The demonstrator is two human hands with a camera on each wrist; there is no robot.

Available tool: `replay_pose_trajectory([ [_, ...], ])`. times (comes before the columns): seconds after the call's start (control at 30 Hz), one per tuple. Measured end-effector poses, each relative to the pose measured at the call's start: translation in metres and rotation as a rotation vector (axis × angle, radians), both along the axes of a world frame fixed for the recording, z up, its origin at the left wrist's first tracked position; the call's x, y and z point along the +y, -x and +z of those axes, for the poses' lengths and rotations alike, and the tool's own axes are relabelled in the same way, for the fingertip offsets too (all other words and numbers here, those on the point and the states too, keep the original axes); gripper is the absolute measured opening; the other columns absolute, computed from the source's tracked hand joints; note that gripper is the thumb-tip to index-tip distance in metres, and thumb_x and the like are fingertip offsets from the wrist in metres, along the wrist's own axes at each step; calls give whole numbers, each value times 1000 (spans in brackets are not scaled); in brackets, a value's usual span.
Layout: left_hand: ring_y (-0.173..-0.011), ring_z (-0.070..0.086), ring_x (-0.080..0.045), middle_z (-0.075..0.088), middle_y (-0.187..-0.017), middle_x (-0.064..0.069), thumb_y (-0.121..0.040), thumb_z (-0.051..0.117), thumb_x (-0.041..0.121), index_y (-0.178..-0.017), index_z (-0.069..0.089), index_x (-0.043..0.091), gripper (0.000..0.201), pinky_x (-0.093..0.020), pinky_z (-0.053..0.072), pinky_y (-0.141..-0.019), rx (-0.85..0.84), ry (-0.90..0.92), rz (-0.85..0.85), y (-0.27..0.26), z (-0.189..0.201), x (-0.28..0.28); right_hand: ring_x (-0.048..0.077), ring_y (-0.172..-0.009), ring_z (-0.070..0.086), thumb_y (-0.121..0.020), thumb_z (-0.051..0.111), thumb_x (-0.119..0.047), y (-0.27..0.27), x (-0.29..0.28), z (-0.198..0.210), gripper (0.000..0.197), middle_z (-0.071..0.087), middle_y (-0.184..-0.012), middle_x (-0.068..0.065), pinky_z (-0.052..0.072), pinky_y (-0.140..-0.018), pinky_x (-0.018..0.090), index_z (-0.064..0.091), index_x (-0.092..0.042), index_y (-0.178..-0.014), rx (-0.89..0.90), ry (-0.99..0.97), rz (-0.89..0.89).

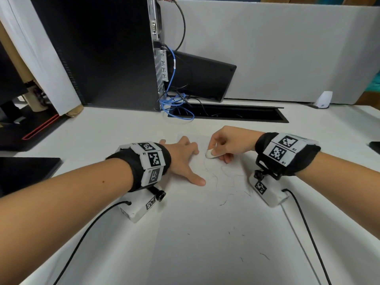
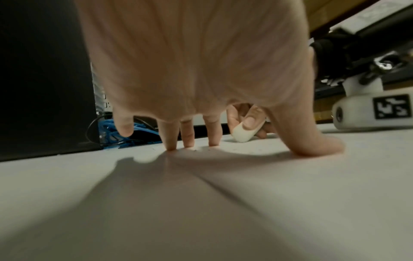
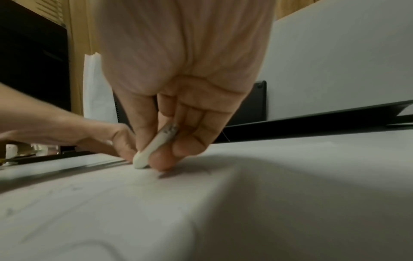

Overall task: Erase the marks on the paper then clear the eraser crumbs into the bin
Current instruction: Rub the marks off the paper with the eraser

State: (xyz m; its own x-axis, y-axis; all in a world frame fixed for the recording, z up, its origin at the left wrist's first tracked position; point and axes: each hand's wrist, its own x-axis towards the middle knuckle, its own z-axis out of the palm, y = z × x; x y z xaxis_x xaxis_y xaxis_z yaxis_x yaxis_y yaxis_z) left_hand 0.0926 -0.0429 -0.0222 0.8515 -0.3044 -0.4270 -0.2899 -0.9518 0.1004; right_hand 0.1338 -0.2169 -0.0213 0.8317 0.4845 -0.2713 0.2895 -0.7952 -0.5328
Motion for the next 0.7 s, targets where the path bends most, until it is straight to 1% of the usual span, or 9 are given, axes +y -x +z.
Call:
replay_pose_trajectory([
  [0.07, -132, 37, -15, 23, -144, 9, -67, 67, 66, -142, 24, 27, 95, -46, 13, -113, 3, 22, 5, -3, -3, -2, 8, -43, 57, -85, 66, -22, -1, 4, -1, 16, 63, -63, 4, 50, -56, 26, 61, -7, -90, -27, -9, -8],
  [0.2, -147, 5, -14, -2, -159, 9, -68, 65, 67, -150, 5, 35, 107, -54, 4, -114, 46, -56, -24, -9, 0, -5, 14, -42, 47, -82, 69, -14, 7, 7, 0, 11, 59, -53, 3, 40, -45, 18, 60, -11, -77, 98, -23, 86],
  [0.27, -148, 0, -15, -8, -160, 7, -68, 66, 66, -149, 1, 39, 107, -53, 4, -114, 70, -65, -29, -11, 0, -7, 12, -44, 45, -80, 71, -13, 12, 10, 1, 9, 57, -53, 4, 37, -44, 14, 64, -9, -77, 145, -3, 139],
  [0.4, -148, -3, -16, -11, -159, 7, -68, 66, 67, -149, -8, 38, 113, -50, 7, -115, 86, -64, -44, -12, -1, -7, 3, -47, 48, -82, 68, -20, 3, 15, 1, 9, 56, -63, 0, 35, -46, 8, 63, -13, -81, -193, 92, 65],
  [0.43, -148, -4, -16, -12, -159, 8, -68, 65, 67, -149, -10, 37, 114, -49, 7, -115, 88, -70, -43, -12, -1, -7, 3, -45, 47, -83, 68, -20, 3, 15, 2, 10, 56, -62, -1, 35, -45, 7, 61, -14, -79, -208, 93, 53],
  [0.5, -148, -4, -15, -13, -159, 8, -69, 65, 67, -149, -10, 35, 114, -48, 6, -116, 92, -81, -35, -13, -1, -7, 4, -38, 43, -83, 68, -17, 7, 14, 1, 15, 55, -54, -1, 34, -41, 9, 59, -13, -73, -57, 37, 79],
  [0.57, -148, -4, -16, -13, -159, 7, -70, 65, 66, -150, -7, 35, 112, -47, 6, -116, 96, -84, -36, -12, 0, -8, 9, -40, 43, -81, 70, -15, 13, 15, 1, 14, 54, -48, -2, 35, -43, 13, 62, -11, -71, 72, 9, 126],
  [0.6, -148, -4, -16, -13, -159, 7, -70, 65, 65, -150, -7, 34, 112, -46, 5, -116, 98, -83, -38, -12, 0, -8, 9, -43, 44, -81, 71, -16, 13, 15, 0, 12, 54, -49, -4, 36, -45, 13, 64, -10, -74, 55, 19, 125],
  [0.7, -148, -5, -14, -13, -159, 9, -72, 64, 64, -150, -10, 31, 113, -45, 4, -117, 91, -91, -38, -10, 1, -8, 7, -59, 48, -82, 68, -20, 3, 16, 3, 10, 54, -64, -8, 36, -52, 11, 65, -11, -81, -232, 129, 45],
])
